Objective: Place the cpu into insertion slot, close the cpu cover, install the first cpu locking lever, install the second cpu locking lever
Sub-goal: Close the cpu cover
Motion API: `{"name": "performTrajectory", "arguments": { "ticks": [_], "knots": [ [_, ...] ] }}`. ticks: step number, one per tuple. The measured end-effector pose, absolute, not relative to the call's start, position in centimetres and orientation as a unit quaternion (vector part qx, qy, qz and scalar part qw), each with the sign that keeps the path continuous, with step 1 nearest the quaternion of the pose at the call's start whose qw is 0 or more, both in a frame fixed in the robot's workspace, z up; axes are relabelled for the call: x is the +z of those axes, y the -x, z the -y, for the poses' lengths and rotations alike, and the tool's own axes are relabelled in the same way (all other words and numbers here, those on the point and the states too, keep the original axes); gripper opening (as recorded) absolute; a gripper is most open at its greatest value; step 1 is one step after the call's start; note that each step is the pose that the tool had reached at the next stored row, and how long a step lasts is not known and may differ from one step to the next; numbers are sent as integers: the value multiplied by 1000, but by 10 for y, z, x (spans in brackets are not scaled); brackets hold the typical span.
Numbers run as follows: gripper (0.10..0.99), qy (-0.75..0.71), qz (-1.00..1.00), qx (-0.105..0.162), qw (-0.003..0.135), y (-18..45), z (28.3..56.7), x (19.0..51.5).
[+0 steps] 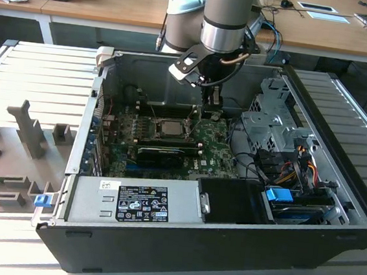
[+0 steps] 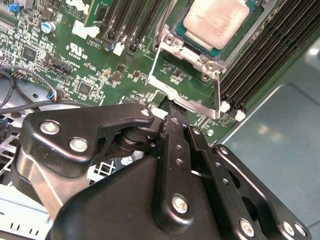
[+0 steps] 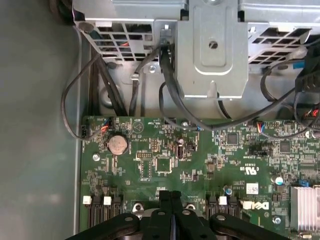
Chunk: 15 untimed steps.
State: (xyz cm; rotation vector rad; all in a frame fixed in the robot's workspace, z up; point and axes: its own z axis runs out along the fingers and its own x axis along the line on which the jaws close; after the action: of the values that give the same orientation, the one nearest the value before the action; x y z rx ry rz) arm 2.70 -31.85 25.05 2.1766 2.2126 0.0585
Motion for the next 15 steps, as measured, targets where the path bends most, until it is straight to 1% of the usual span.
{"name": "performTrajectory", "arguments": {
  "ticks": [15],
  "knots": [
    [106,-701,-713,19,19,2,318,248]
  ]
}}
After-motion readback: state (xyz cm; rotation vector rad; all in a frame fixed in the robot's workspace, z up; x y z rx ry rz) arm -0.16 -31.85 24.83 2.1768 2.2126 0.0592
